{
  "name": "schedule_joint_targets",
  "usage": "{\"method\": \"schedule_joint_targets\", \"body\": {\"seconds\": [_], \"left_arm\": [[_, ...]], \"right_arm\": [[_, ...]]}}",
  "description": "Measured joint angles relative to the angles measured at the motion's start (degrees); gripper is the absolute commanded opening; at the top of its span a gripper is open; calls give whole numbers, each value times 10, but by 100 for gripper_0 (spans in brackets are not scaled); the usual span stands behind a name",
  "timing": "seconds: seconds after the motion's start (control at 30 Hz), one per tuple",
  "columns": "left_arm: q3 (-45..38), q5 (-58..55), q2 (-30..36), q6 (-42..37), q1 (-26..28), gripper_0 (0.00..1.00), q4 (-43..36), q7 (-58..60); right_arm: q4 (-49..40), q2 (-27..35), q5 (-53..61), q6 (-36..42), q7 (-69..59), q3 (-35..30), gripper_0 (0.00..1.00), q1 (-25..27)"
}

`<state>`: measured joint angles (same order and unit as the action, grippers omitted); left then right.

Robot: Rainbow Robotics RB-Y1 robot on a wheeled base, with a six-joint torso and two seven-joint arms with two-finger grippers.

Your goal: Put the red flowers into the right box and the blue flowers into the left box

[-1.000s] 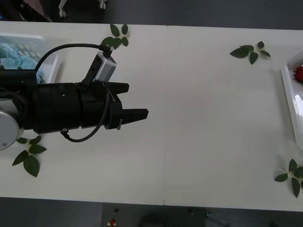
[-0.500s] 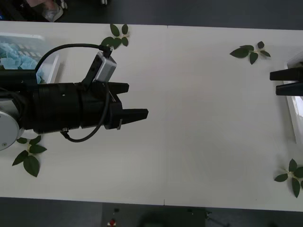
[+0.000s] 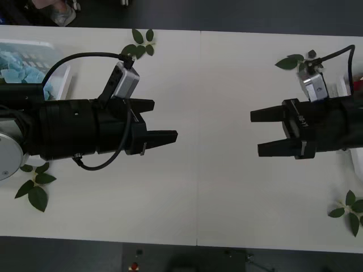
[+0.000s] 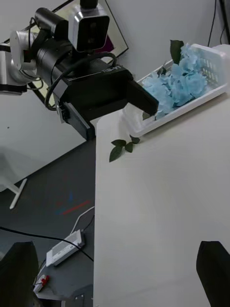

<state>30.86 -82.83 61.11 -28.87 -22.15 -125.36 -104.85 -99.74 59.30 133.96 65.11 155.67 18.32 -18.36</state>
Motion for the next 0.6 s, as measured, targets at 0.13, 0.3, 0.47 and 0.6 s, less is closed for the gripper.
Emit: {"method": "schedule_joint_targets", "body": {"seconds": [0.13,0.3,0.47,0.6], "left_arm": [[0,0,0,0,0,100,0,0],[0,0,0,0,0,100,0,0],[0,0,0,0,0,100,0,0],[0,0,0,0,0,100,0,0]], "right_arm": [[3,-12,-45,22,0,36,97,-31],[22,-73,-86,55,0,25,98,-59],[22,-108,-123,54,0,18,97,-66],[22,-118,-131,54,0,18,97,-66]]}}
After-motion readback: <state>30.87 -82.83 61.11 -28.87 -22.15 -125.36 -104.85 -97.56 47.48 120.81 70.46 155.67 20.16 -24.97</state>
